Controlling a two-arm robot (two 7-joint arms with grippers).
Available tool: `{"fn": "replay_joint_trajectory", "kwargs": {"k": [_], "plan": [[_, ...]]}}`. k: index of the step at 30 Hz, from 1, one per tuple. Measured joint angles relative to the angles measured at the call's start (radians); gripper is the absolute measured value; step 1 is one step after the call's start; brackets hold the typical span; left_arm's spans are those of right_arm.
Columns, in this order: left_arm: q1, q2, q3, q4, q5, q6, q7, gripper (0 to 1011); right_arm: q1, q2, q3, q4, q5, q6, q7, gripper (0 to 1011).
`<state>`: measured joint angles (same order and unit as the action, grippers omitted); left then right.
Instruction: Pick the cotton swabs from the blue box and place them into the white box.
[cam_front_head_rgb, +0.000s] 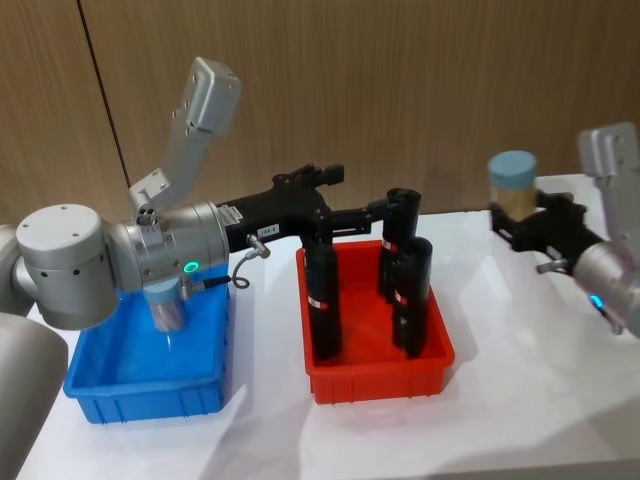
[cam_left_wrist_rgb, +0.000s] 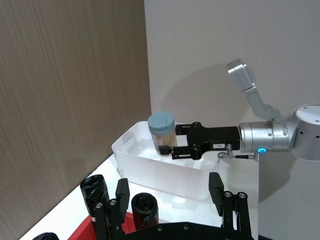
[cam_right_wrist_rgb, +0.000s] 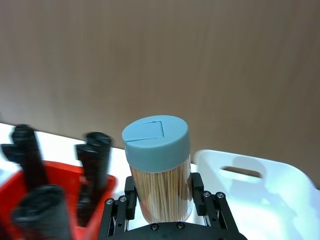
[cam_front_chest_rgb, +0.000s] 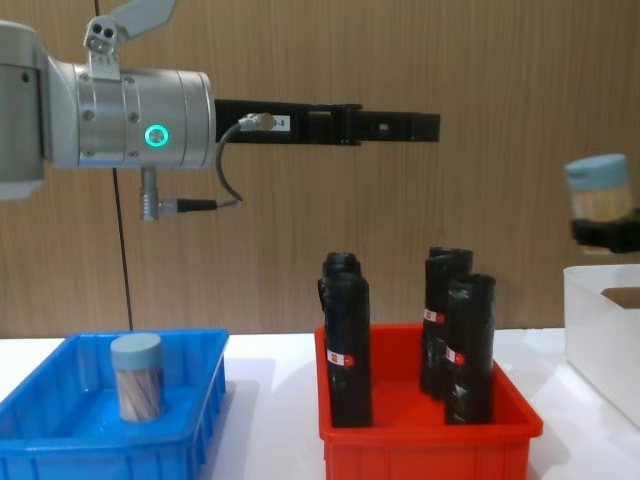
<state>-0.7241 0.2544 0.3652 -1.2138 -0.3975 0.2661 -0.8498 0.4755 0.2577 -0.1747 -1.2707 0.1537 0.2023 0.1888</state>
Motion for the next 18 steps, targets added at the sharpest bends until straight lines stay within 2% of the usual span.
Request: {"fn": "replay_joint_trajectory", "kwargs": {"k": [12,18], "plan": [[0.000,0.000,0.000,0.000,0.000,0.000,0.000,1000,0.050,0.022,0.055,0.138,0.008,-0.005,-0.094,647],[0.000,0.000,0.000,0.000,0.000,0.000,0.000,1000,0.078,0.029,0.077,0.212,0.014,-0.005,-0.119,647]]}}
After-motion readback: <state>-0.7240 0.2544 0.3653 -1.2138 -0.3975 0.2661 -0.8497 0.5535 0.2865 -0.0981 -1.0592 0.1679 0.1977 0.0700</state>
